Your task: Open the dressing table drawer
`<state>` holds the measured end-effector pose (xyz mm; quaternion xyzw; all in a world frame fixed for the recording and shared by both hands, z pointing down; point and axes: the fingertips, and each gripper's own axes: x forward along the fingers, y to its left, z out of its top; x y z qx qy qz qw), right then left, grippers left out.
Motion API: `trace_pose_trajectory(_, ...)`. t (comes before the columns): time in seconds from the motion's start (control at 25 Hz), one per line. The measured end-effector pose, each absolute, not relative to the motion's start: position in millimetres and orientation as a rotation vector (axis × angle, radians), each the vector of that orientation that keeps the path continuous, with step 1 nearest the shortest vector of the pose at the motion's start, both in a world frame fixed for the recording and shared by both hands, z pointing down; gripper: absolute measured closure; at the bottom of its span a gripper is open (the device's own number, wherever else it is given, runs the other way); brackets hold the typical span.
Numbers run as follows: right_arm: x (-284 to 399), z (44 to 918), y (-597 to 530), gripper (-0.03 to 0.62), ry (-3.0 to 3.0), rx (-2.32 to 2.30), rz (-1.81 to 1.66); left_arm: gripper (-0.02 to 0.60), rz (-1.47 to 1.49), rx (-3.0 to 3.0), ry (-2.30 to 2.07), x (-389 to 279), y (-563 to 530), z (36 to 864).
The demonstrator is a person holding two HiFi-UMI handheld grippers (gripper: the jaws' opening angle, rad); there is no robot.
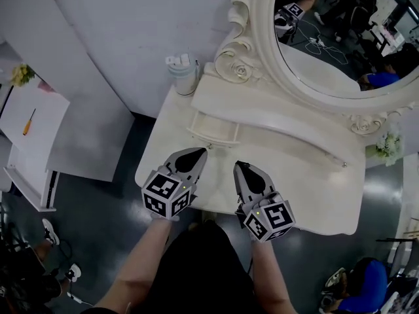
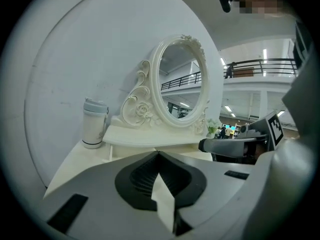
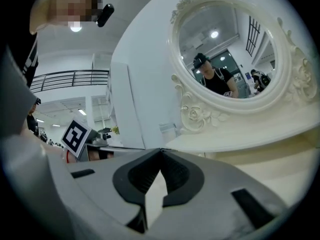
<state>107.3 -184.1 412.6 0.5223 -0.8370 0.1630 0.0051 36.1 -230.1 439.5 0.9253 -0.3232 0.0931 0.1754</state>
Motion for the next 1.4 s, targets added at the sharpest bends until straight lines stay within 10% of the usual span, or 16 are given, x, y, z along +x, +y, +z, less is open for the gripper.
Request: trace_pose_trajectory(1.4,87.0,286.4,-166.3,0.591,-2.751,1.607,0.275,0.581,-0.058,2.764,-0.936,-4.6,-207.7,290.8)
